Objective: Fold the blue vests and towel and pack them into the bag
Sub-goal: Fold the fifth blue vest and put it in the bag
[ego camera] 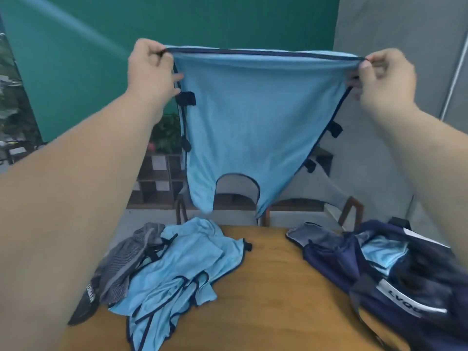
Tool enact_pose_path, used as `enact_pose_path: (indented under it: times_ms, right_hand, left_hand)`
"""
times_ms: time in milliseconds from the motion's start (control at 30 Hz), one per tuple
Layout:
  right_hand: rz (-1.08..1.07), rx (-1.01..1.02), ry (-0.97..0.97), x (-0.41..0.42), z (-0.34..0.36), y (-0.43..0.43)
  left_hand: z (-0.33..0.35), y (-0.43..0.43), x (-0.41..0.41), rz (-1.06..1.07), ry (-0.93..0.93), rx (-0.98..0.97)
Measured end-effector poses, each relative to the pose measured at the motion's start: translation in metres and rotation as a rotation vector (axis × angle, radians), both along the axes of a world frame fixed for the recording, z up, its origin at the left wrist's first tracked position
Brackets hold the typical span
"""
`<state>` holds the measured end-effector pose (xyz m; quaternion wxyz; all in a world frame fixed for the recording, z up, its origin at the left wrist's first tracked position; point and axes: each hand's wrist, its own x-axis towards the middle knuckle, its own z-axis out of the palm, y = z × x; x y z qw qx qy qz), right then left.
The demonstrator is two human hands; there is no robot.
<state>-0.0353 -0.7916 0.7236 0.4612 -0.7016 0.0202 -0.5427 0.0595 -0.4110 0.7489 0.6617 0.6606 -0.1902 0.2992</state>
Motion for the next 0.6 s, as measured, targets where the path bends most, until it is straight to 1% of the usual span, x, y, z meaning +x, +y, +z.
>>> enact_pose_path:
  times_ms: [67,133,200,267,333,400,433,500,533,600]
  right_hand:
    - [0.018,0.011,-0.015,-0.007,-0.005,0.007]
    - [0.025,0.019,0.019,-0.013,-0.027,0.011]
    - [0.006,0.02,0.069,-0.019,-0.068,0.017]
    - [-0.034,0.012,0.142,-0.027,-0.13,0.025]
    - [-0.049,0.014,0.243,-0.04,-0.206,0.037]
    - [-0.041,0.03,0.399,-0.056,-0.285,0.047]
    - [-0.052,0.007,0.489,-0.064,-0.321,0.051]
    - [-0.078,-0.09,0.638,-0.079,-0.382,0.053]
    - [-0.086,-0.154,0.685,-0.087,-0.405,0.052]
    - [-0.133,-0.335,0.739,-0.096,-0.441,0.046]
  left_hand:
    - [-0.009,-0.001,-0.008,-0.002,-0.042,-0.018]
    - [-0.035,-0.003,-0.012,0.008,-0.031,-0.055]
    - [-0.078,-0.005,-0.015,0.02,0.007,-0.086]
    - [-0.14,-0.003,-0.024,0.051,0.073,-0.043]
    - [-0.22,0.002,-0.034,0.053,0.162,0.041]
    - [-0.301,0.013,-0.044,0.067,0.278,0.16]
    - [-0.337,0.019,-0.05,0.093,0.337,0.238]
    - [-0.395,0.033,-0.061,0.139,0.435,0.403]
    - [-0.416,0.04,-0.067,0.163,0.45,0.475]
    - [-0.446,0.052,-0.075,0.192,0.414,0.613]
